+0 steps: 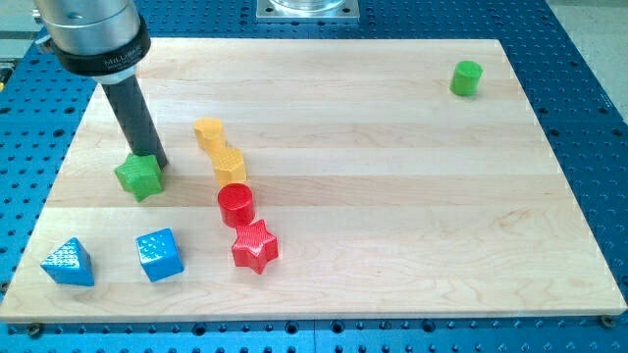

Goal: Form a diagonal line with green blocks and triangle

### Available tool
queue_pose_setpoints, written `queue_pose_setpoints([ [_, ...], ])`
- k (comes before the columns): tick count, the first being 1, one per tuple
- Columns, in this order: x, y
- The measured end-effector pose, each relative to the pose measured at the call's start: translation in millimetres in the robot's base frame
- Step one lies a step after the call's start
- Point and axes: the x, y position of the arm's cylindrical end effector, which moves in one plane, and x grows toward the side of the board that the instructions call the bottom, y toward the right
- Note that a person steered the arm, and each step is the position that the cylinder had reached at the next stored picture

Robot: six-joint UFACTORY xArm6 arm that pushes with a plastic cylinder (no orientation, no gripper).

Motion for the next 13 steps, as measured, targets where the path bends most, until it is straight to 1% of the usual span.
queue_pose_setpoints([
  [1, 9.9, 3.6],
  [2, -33.9, -5.7],
  [3, -105.3, 18.1],
  [4, -137.0, 114.0],
  [5, -132.1, 239.5],
  [6, -110.9, 371.5],
  [7, -89.2, 446.8],
  [8, -124.6, 507.0],
  [9, -158.7, 468.7],
  [10, -148.7, 368.1],
  [12, -147.5, 145.1],
  [13, -147.5, 127.5],
])
